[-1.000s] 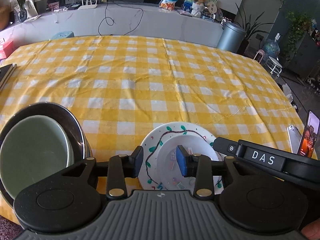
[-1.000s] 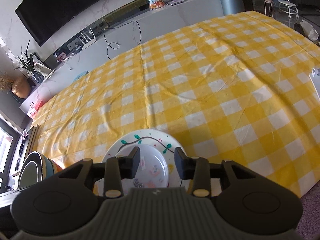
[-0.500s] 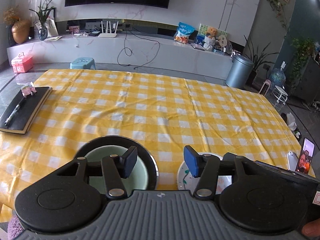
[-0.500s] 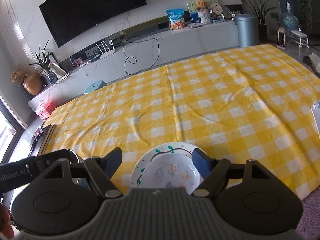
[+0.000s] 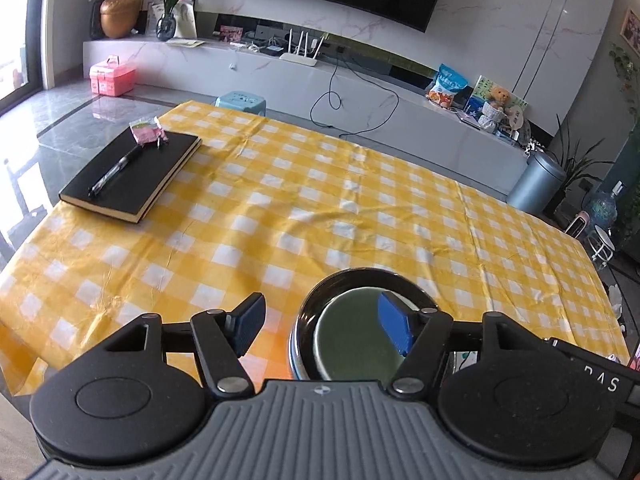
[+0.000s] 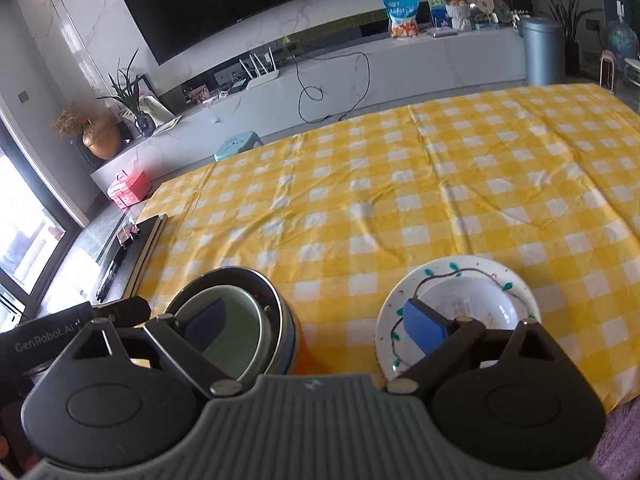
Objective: Organize plates and bowls
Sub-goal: 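Grasp the rim of the nested bowl stack with both grippers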
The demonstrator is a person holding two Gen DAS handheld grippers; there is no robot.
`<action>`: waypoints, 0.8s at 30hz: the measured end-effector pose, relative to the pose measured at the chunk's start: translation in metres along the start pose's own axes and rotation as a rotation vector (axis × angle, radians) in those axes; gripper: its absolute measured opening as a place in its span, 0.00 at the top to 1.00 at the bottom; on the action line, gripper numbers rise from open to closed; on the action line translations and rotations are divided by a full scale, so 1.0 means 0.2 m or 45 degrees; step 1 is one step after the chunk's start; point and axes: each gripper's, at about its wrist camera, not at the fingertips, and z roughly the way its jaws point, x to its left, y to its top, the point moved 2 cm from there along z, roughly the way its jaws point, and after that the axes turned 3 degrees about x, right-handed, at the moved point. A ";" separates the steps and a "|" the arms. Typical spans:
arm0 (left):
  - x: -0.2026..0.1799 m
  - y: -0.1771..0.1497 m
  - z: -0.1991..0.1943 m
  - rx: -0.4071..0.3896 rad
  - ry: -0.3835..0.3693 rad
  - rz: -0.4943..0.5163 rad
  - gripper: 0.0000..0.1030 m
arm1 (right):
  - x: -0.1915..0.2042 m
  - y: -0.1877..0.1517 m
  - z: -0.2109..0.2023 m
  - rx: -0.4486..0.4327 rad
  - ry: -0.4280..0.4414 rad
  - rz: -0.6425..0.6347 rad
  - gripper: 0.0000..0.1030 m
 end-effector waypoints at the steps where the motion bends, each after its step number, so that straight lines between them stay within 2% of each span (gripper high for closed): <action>1: 0.02 0.00 0.02 0.016 -0.016 -0.028 0.26 | 0.01 0.00 0.02 0.024 -0.006 0.004 0.09; 6: 0.13 -0.05 0.12 0.142 -0.122 -0.183 0.26 | 0.02 -0.04 0.14 0.146 0.022 0.065 0.12; 8: 0.17 -0.07 0.16 0.178 -0.144 -0.223 0.26 | 0.02 -0.05 0.18 0.193 0.031 0.090 0.18; 10: 0.19 -0.09 0.20 0.199 -0.157 -0.261 0.28 | 0.03 -0.06 0.23 0.242 0.033 0.098 0.19; 13: 0.23 -0.10 0.24 0.228 -0.184 -0.325 0.31 | 0.04 -0.07 0.28 0.282 0.035 0.107 0.31; 15: 0.25 -0.11 0.27 0.255 -0.202 -0.361 0.32 | 0.04 -0.07 0.32 0.312 0.039 0.113 0.31; 20: 0.25 -0.12 0.32 0.298 -0.222 -0.367 0.33 | 0.03 -0.08 0.39 0.367 0.073 0.166 0.33; 24: 0.25 -0.11 0.33 0.298 -0.208 -0.359 0.40 | 0.02 -0.07 0.42 0.388 0.080 0.180 0.34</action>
